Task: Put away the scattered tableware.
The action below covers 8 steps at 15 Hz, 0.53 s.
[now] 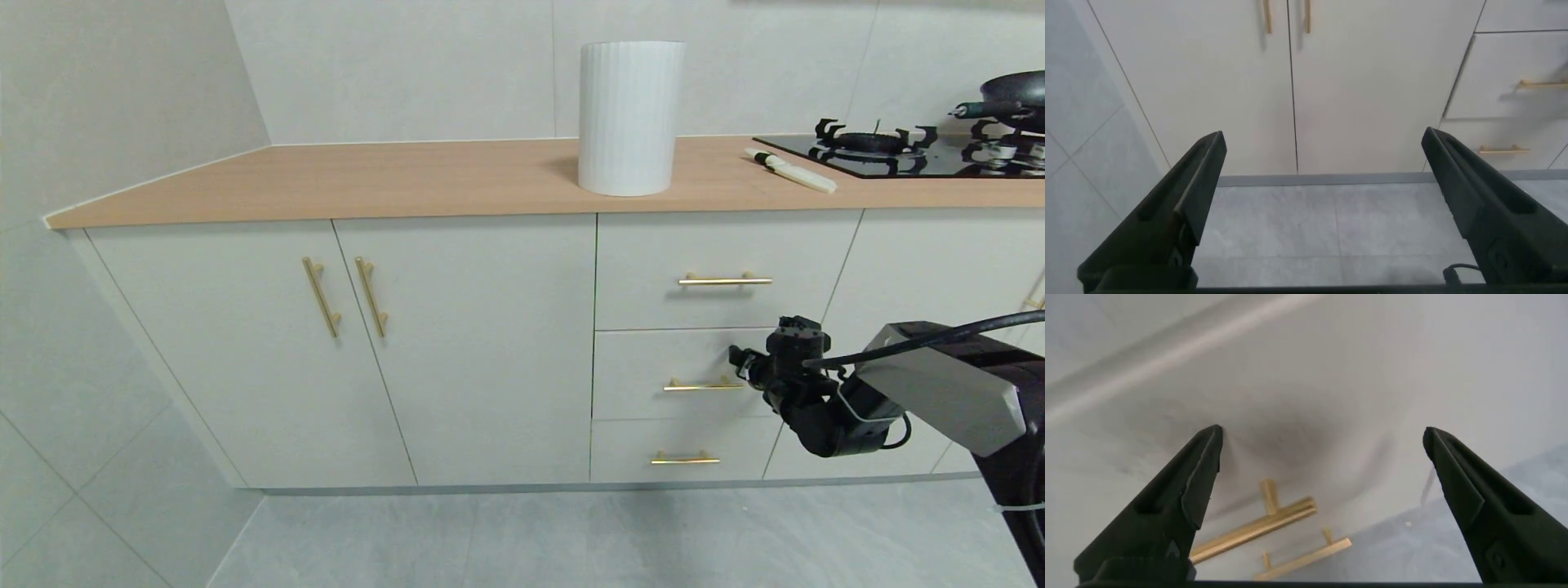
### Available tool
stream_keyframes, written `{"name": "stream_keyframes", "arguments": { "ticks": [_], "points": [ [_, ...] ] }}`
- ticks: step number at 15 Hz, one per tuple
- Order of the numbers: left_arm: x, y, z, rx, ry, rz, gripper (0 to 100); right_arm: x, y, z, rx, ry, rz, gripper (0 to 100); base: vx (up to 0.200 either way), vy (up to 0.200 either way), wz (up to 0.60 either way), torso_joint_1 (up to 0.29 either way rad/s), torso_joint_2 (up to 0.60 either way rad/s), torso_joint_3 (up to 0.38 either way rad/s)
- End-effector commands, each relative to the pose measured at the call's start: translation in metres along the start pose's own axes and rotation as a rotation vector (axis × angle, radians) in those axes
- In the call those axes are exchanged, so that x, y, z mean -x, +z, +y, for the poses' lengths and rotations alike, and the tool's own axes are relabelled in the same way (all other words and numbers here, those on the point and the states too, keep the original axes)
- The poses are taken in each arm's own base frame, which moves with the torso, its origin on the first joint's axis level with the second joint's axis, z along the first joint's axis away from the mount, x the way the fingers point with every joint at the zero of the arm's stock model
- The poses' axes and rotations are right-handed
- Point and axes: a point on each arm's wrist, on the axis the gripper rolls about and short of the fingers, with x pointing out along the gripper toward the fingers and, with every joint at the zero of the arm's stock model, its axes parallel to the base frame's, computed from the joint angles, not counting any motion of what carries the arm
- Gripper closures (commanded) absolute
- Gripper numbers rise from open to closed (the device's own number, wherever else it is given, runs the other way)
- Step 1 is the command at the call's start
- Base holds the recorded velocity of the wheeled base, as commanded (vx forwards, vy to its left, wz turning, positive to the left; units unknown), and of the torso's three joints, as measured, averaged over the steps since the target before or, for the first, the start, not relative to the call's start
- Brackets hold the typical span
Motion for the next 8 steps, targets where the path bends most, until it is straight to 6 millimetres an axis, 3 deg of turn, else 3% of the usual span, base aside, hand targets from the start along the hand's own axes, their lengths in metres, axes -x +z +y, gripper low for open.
{"name": "stream_keyframes", "arguments": {
  "ticks": [1,5,8],
  "points": [
    [-0.0001,0.0000,0.0000,0.000,0.000,0.002,0,-0.0101,0.0001,0.0040,-0.002,0.003,-0.011,0,0.000,0.000,0.00,0.000,0.00,0.000],
    [0.0000,-0.0001,0.0000,0.000,0.000,0.000,0,-0.0158,0.0025,0.0072,-0.003,0.004,-0.012,0,0.000,0.000,0.00,0.000,0.00,0.000],
    [0.0000,-0.0001,0.0000,0.000,0.000,0.000,0,-0.0086,0.0077,0.0064,-0.003,-0.008,-0.014,0,0.000,0.000,0.00,0.000,0.00,0.000]
  ]
}}
